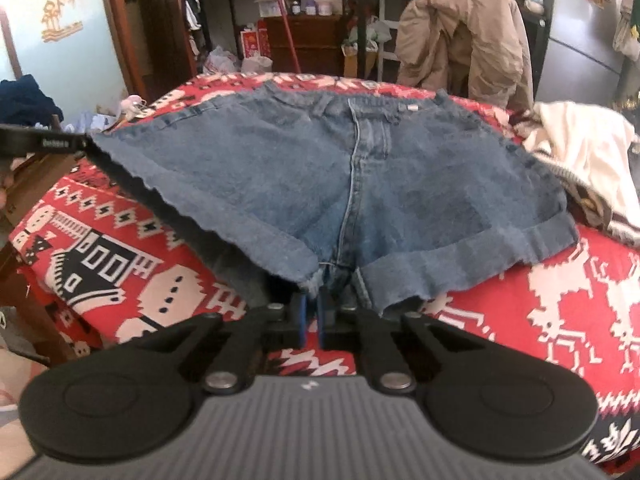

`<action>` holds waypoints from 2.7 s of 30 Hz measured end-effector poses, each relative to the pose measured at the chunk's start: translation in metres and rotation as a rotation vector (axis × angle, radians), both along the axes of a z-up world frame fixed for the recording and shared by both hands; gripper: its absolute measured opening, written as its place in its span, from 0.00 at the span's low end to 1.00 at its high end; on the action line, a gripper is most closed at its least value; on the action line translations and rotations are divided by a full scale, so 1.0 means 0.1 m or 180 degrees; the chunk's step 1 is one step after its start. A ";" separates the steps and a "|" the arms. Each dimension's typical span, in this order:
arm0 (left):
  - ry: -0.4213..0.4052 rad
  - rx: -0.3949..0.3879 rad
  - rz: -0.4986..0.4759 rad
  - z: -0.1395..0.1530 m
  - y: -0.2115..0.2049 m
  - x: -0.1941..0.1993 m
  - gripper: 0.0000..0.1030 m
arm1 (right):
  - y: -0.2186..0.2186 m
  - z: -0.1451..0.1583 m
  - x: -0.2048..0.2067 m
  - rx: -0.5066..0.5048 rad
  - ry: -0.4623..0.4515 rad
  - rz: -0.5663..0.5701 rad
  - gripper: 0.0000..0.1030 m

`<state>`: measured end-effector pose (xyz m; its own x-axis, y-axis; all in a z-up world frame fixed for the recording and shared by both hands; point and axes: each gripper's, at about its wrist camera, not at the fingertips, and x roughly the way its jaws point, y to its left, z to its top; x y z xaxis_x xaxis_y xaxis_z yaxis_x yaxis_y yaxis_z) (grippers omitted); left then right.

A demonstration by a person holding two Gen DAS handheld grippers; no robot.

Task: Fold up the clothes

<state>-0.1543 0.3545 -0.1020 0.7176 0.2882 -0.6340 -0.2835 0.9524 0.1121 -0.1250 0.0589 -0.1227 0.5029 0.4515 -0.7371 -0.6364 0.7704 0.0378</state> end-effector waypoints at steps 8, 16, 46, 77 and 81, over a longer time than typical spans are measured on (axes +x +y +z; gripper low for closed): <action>0.0386 -0.0080 0.0138 -0.51 0.04 0.11 0.05 | 0.13 -0.27 -0.02 -0.0293 0.0002 0.0155 0.05; 0.0395 -0.0023 0.0142 -0.48 0.01 -0.08 0.18 | -0.01 -0.21 0.00 -0.0138 0.0166 0.0110 0.12; 0.0198 -0.0231 -0.0812 -0.31 -2.86 0.36 0.18 | -1.43 0.07 0.68 0.0249 -0.0032 -0.0304 0.15; 0.0237 -0.0171 -0.0597 -0.61 -2.87 0.60 0.25 | -1.69 -0.36 1.93 0.0005 -0.0701 -0.0560 0.23; 0.0245 -0.0068 -0.0562 -0.58 -2.87 0.60 0.07 | -1.63 -0.42 2.02 -0.0108 -0.0580 -0.0606 0.08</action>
<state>-0.0940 0.0671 -0.1596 0.7050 0.1482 -0.6936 -0.1033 0.9890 0.1063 0.0775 -0.1038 -0.1651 0.7022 0.3125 -0.6398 -0.4738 0.8758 -0.0921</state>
